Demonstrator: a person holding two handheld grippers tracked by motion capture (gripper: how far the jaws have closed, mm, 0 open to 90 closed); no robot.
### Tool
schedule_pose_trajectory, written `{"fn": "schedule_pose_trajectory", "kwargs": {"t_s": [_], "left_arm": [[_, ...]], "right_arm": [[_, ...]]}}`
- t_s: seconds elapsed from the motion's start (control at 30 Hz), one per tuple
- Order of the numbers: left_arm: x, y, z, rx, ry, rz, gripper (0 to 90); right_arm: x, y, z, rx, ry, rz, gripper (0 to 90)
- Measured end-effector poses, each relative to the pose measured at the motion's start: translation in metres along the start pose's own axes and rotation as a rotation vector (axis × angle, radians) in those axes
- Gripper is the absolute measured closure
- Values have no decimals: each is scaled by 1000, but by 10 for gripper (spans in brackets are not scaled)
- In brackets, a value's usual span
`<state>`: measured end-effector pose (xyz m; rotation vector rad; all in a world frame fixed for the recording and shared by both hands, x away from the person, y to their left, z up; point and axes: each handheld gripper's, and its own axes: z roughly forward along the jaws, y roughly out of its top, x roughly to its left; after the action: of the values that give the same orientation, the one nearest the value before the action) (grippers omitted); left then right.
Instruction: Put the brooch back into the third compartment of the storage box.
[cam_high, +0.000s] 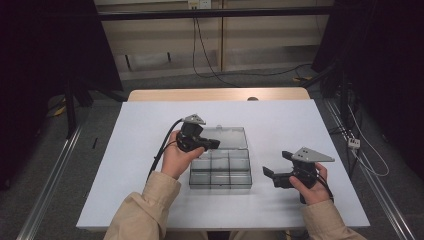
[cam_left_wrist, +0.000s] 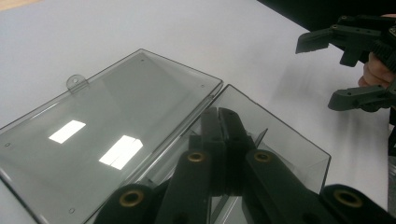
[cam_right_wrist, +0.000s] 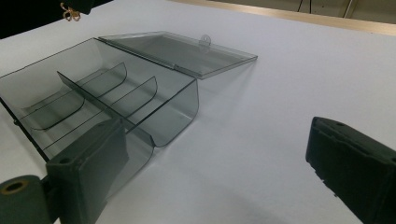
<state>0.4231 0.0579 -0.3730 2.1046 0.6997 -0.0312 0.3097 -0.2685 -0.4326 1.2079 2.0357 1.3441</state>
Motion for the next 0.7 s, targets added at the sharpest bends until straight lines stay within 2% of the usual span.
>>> {"fn": "schedule_pose_trajectory", "kwargs": {"t_s": [0.7], "left_arm": [[1,3,16,-9,3,-10,900]], "right_arm": [[-1,0,0,-1,-2,-3,51]]}}
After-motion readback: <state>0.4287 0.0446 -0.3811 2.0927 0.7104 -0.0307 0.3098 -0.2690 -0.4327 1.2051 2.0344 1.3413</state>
